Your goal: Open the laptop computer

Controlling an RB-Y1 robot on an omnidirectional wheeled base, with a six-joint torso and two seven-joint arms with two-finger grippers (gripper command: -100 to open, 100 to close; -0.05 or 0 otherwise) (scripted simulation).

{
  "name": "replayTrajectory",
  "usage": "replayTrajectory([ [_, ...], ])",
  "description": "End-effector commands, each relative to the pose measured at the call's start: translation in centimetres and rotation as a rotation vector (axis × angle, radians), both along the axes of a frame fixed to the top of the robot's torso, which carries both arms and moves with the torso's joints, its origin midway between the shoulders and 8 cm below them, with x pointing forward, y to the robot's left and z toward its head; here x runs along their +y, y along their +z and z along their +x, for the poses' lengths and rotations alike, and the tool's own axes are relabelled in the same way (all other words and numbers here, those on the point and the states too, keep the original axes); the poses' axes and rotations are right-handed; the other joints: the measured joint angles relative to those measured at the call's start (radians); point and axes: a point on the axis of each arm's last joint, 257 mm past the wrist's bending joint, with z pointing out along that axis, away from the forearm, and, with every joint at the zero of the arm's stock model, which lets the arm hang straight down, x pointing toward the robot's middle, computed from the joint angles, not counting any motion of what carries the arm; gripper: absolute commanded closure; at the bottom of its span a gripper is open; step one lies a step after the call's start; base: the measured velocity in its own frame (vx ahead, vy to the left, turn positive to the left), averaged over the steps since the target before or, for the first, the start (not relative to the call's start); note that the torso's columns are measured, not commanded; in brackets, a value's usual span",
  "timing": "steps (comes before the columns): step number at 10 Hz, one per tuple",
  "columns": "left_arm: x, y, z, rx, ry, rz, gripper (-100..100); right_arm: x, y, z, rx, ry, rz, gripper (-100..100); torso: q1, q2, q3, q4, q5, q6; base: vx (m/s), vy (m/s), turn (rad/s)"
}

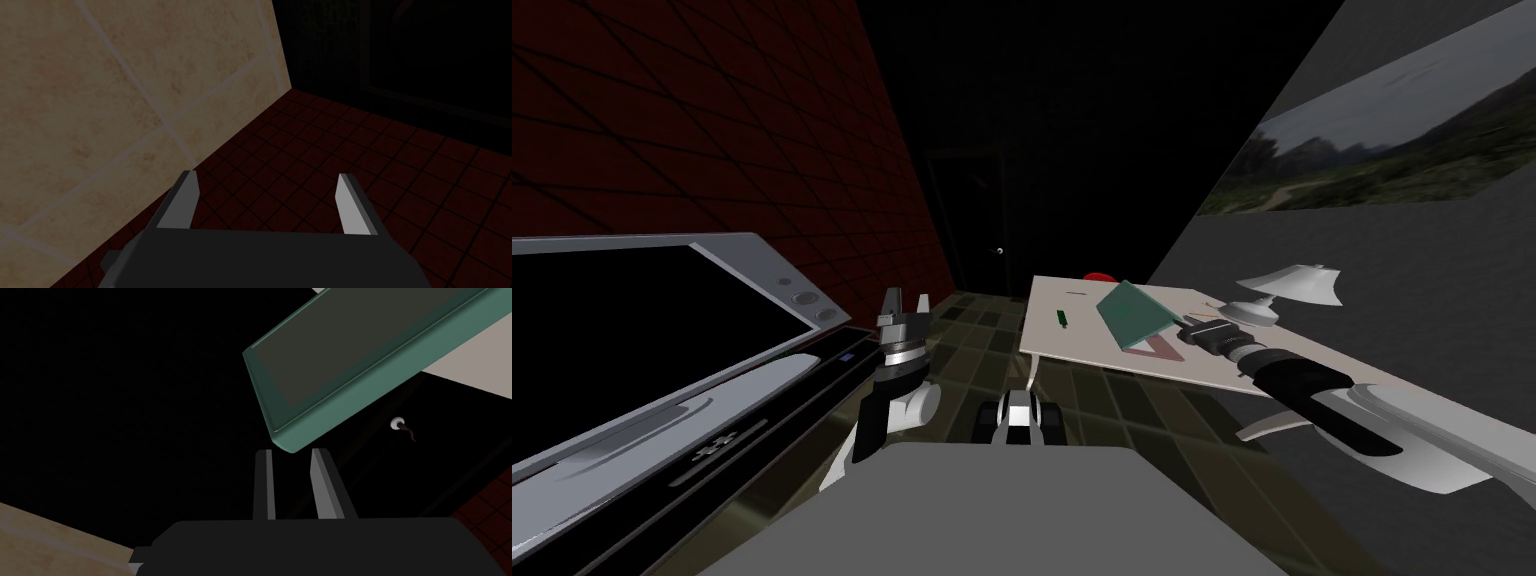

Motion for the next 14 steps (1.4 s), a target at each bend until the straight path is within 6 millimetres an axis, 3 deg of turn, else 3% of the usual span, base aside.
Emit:
replayTrajectory([
  [1,0.0,0.0,0.0,0.0,0.0,0.0,0,0.0,-1.9,-0.4,-0.007,-0.016,0.126,100,-0.002,-0.001,-0.001,0.0,0.0,0.0,-0.041,-0.135,0.069],
  [6,0.0,0.0,0.0,0.0,0.0,0.0,0,0.2,-5.1,-0.9,-0.041,-0.049,0.376,100,-0.002,-0.003,-0.001,-0.003,-0.004,-0.002,-0.054,-0.126,0.069],
  [7,0.0,0.0,0.0,0.0,0.0,0.0,0,-0.3,-4.1,-0.8,-0.049,-0.052,0.332,100,-0.003,-0.003,-0.002,-0.002,-0.004,-0.002,-0.04,-0.072,0.015],
  [8,0.0,0.0,0.0,0.0,0.0,0.0,0,-0.3,-5.8,-1.0,-0.066,-0.069,0.422,100,0.003,-0.004,-0.003,0.0,0.001,-0.001,-0.053,-0.088,0.057],
  [13,0.0,0.0,0.0,0.0,0.0,0.0,0,0.7,-10.1,-1.1,-0.107,-0.101,0.63,100,0.003,-0.001,-0.002,0.002,0.005,0.0,-0.051,-0.115,0.082],
  [14,0.0,0.0,0.0,0.0,0.0,0.0,0,0.5,-8.3,-1.1,-0.1,-0.093,0.602,-100,0.003,0.0,-0.001,0.003,0.005,0.001,-0.004,-0.036,-0.034],
])
